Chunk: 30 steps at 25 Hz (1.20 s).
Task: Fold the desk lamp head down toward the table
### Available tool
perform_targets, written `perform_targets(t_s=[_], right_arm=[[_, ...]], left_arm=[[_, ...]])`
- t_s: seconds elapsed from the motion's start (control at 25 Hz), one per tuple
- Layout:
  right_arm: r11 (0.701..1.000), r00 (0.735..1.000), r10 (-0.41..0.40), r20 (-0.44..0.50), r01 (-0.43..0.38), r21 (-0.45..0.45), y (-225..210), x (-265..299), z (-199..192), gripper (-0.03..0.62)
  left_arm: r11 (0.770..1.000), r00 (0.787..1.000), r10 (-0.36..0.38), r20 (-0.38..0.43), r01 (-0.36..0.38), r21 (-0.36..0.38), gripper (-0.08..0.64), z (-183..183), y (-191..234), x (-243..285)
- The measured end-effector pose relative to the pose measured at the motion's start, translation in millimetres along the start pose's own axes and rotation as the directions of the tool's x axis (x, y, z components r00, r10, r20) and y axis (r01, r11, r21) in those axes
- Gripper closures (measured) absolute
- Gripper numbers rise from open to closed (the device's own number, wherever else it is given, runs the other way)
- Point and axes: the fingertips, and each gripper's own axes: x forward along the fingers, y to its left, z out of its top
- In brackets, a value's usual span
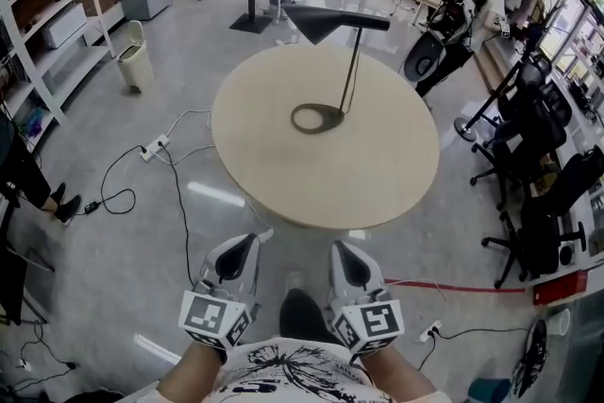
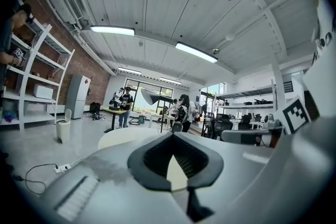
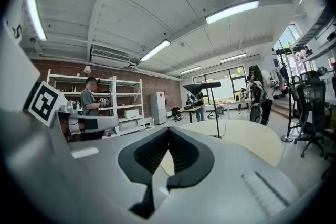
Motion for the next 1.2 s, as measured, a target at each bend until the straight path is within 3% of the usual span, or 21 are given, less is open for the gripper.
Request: perform_targets(t_s=[0.48,0.84,1.04,1.2], right_arm=[[0.998,1.000,0.026,-0.003,-0.026,-0.057,-104,142,34,0.583],[0.999,1.000,0.005,0.004,-0.005,-0.041,-152,211,54,0.583],[0.999,1.000,-0.024,0.013,0.024,-0.039,-163,238,62,0.583],[0.997,0.997,-0.070,0.017,0.071,-0.038,-171,261,69,0.583]], left_arm=[[1.000,0.999,0.030,0.037,-0.030,0.005,0.555,34,55,155],[0.999,0.999,0.047,0.012,-0.047,0.018,0.555,48,86,220],[1.000,1.000,0.014,0.024,-0.014,0.013,0.555,60,104,251],[0.998,0.997,-0.061,0.044,0.060,0.013,0.555,78,118,280]])
